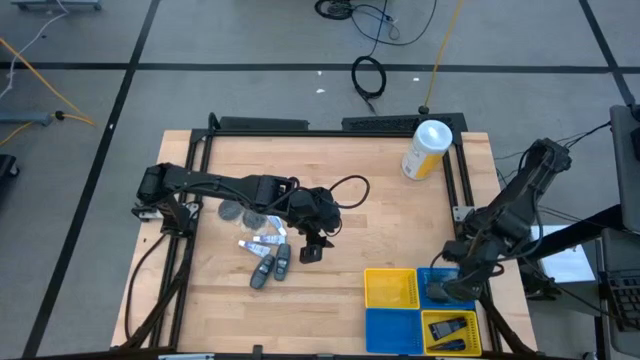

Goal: Pick & Place Travel size toiletries
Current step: Put the black hairbrush into the top blue bin

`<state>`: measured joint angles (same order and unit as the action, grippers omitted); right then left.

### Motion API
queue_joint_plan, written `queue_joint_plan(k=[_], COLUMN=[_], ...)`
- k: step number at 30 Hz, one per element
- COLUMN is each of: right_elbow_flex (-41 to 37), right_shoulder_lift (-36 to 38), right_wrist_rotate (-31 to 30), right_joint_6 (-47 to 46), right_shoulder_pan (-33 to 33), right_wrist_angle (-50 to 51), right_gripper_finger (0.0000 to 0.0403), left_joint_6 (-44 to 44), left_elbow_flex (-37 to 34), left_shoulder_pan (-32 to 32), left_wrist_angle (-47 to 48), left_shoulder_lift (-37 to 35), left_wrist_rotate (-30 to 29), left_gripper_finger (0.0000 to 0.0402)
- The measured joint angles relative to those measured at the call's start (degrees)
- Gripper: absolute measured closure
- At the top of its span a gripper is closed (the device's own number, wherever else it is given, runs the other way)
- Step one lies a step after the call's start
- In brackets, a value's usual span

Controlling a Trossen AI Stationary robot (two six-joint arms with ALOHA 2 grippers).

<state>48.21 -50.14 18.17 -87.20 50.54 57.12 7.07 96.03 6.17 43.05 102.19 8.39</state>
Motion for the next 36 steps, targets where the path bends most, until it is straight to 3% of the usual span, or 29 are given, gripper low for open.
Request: queue_joint_plan(k=[8, 12, 23, 36], right_elbow_flex=[-1.3, -1.3, -1.3, -1.3], right_shoulder_lift=[0.1, 0.1, 0.1, 0.1], right_wrist_rotate=[-0.1, -3.4, -9.2, -10.4], right_joint_6=[3.3, 5.7, 5.4, 6.0], right_shoulder_pan=[0.0, 0.0, -0.1, -0.3], right_wrist_angle=[-0.3, -0.3, -0.3, -0.8], right_gripper_finger=[0.0381, 0.0372, 0.0318, 0.0228], left_joint_6=[-0.6, -0.6, -0.7, -0.7], left_elbow_flex=[0.0, 0.0, 0.0, 0.0], left_shoulder_pan=[0.0, 0.0, 0.0, 0.0], left_wrist_angle=[0.0, 0.0, 0.0, 0.0], left_shoulder_lift=[0.0, 0.0, 0.0, 0.0], left_wrist_rotate=[0.0, 0.0, 0.0, 0.0], left_gripper_finger=[0.0215, 0.0215, 0.0215, 0.0215])
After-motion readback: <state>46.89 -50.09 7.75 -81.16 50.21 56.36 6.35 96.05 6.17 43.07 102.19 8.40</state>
